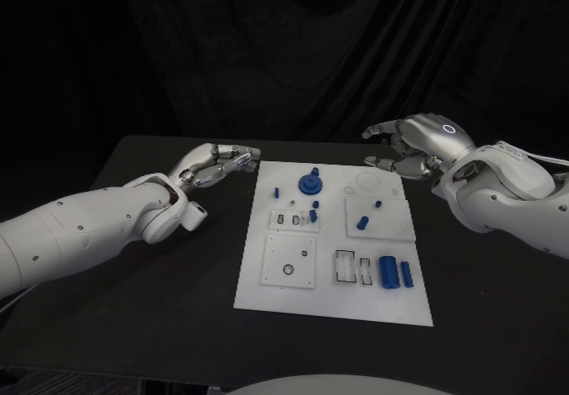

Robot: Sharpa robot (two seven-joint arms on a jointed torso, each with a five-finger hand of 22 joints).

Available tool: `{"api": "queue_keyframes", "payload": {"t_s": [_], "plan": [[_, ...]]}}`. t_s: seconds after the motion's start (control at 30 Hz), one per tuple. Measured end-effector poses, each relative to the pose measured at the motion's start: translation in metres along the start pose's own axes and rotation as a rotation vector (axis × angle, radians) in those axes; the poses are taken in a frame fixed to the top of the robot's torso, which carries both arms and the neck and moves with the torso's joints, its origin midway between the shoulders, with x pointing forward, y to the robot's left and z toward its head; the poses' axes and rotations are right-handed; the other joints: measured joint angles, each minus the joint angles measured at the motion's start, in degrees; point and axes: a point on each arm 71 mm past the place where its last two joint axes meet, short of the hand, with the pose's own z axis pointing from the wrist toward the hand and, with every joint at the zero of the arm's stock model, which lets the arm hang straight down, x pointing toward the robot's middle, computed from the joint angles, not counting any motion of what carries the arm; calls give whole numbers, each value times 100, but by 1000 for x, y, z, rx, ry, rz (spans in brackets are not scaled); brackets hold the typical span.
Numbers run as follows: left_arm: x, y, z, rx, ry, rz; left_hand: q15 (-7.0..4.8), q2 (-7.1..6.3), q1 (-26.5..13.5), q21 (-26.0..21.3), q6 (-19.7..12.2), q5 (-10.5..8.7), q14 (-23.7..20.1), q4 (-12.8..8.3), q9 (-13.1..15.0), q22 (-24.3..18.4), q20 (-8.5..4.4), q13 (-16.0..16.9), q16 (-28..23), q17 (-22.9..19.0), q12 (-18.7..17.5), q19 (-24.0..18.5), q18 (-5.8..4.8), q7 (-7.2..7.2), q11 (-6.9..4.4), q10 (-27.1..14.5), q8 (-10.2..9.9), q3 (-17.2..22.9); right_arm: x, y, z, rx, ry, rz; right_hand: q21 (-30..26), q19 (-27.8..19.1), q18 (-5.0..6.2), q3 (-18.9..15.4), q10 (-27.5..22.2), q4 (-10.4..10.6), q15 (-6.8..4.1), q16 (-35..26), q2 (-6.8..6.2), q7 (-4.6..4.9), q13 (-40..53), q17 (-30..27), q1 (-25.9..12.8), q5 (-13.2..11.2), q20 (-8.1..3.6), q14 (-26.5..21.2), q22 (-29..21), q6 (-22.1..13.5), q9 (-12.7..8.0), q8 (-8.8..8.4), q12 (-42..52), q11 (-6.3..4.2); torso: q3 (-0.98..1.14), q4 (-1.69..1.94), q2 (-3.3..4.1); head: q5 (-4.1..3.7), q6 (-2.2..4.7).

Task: Assemble the parts on the task board

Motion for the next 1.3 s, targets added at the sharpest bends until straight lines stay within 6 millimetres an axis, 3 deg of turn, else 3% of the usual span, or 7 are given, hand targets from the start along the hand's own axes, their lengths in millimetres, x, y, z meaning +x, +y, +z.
{"api": "queue_keyframes", "payload": {"t_s": [0.07, 0.13, 0.37, 0.47, 0.6, 0.87, 1.3], "plan": [[2, -1, 3, 4, 3, -4, 113, -109, 845, 89, 124, 1515, 267, -242, 2, 3, 106, -3, 158, 48, 158, 266, 0, 85, 183, 88, 0, 502, 2, -2, -1, 7, 4, 3, 0, 0, 0, 0, 0, 0, 0, 0, 0, 0, 0, 0, 0, 0, 0, 0, 0, 0, -6, 0, 0, 0, 34, -11, -25, 15, 9], [4, -2, 5, 7, 4, -9, 177, -237, 1416, 289, 386, 1842, 624, -289, 28, 80, 137, 50, 453, 153, 380, 636, 0, 164, 363, 311, 26, 729, 3, -2, -1, 10, 7, 8, 0, 0, 0, 0, 0, 0, 0, 0, 0, 0, 0, 0, 0, 0, 0, 0, 0, 0, -6, 0, 0, 0, 59, -15, -51, 26, 15], [26, -17, 8, 35, 34, 44, -292, -531, 1543, 1363, 1286, 728, 1956, 2, 188, 589, -287, 917, 2699, 1247, 2040, 2255, 0, 516, 101, 1724, 449, 646, 6, -5, -2, 20, 14, 17, 0, 0, 0, 16, 0, 16, 0, 0, 19, 0, -1, 0, 19, 0, 0, 0, -1, 0, -11, 0, 0, 0, 135, -46, -114, 87, 9], [33, -29, 15, 40, 59, 146, -607, -507, 1280, 2163, 1521, 476, 2289, 54, 275, 1100, -576, 2338, 4815, 2842, 3677, 2790, -1, 463, -160, 1893, 613, 536, 7, -7, -2, 27, 20, 17, 0, 0, -1, 16, 0, 16, 0, 0, 23, 0, -1, 0, 23, 0, 0, 0, -1, 0, -11, 0, 0, 0, 168, -80, -122, 133, 9], [35, -50, 30, 43, 88, 300, -831, -429, 1133, 4070, 1869, 220, 4385, 24, 756, 2823, -825, 6125, 7302, 6542, 6719, 3056, -69, 259, -367, 4007, 959, 600, 9, -7, -1, 31, 32, 17, 0, 0, -1, 16, 0, 16, 0, 0, 41, 24, -1, 0, 40, 0, 0, 0, -1, 24, -27, 0, 0, 0, 192, -88, -132, 138, 9], [53, -86, 66, -75, 187, 520, -1098, -355, 314, 6507, 1716, 88, 4966, -16, 3006, 6415, -1079, 6215, 7791, 6928, 6761, 4627, -522, -89, -318, 4685, 2529, 557, 12, -8, 0, 43, 65, 15, 0, 0, -1, 49, 0, 15, 0, 0, 69, 30, -1, 0, 69, 0, 0, 0, -1, 30, -40, 0, 0, 0, 229, -112, -149, 146, -15], [87, -78, 91, -489, 406, 695, -1422, -392, -378, 6950, 1877, 85, 4958, 0, 4785, 6960, -1387, 6256, 7791, 6927, 6761, 5584, -720, -423, -704, 4738, 3301, 414, 17, -9, 3, 61, 118, 10, 0, 0, -1, 64, 0, 0, 0, 0, 68, 31, -2, 0, 68, 0, 0, 0, -2, 113, -53, 32, 0, 0, 254, -104, -198, 99, -185]]}}
